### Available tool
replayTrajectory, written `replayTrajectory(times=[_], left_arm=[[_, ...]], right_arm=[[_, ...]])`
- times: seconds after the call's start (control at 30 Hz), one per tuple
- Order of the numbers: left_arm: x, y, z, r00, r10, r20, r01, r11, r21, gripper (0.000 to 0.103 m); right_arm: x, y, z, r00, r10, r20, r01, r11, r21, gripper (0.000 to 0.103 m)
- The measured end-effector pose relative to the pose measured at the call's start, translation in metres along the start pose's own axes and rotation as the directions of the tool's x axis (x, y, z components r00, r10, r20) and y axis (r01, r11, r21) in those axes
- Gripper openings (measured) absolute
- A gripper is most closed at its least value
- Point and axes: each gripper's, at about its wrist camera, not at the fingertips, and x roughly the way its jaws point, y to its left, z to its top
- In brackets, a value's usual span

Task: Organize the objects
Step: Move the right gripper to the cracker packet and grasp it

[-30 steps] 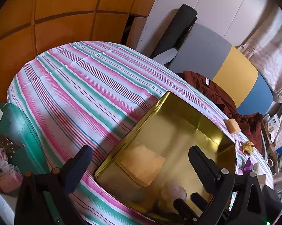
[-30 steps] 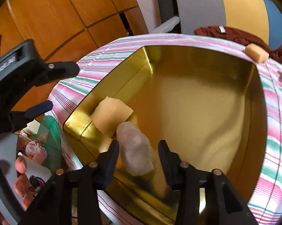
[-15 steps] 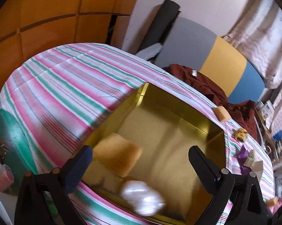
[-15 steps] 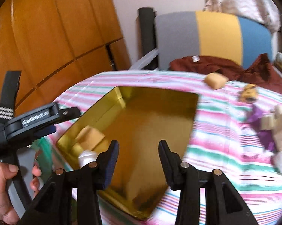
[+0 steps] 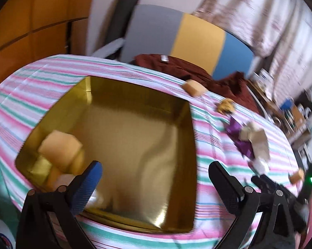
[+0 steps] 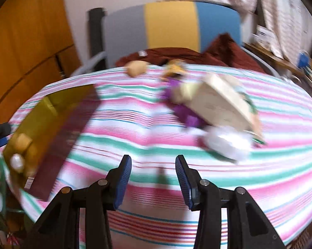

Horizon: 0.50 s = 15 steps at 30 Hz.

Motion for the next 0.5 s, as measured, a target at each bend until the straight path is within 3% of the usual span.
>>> replayTrajectory(times=[0.23,0.4,0.5], left_arm=[[0.001,-0.046,-0.020,0.996,-0.092,-0.022,0.094,0.992,0.090,0.103],[0.006,-0.067,-0.031,0.991,-0.121,-0.050,0.126,0.987,0.097,0.103],[0.007,-0.078,-0.039,0.990,-0.121,-0.070,0.128,0.984,0.120,0.103]], right_arm=[[0.006,-0.073,0.004,0.996,-0.084,0.017,0.082,0.992,0.094,0.044],[0.025,-0.103,0.020,0.999,-0.022,0.025,0.019,0.993,0.120,0.045],[0.034,-0.100,0.023,1.000,0.010,0.015,-0.012,0.994,0.112,0.046]])
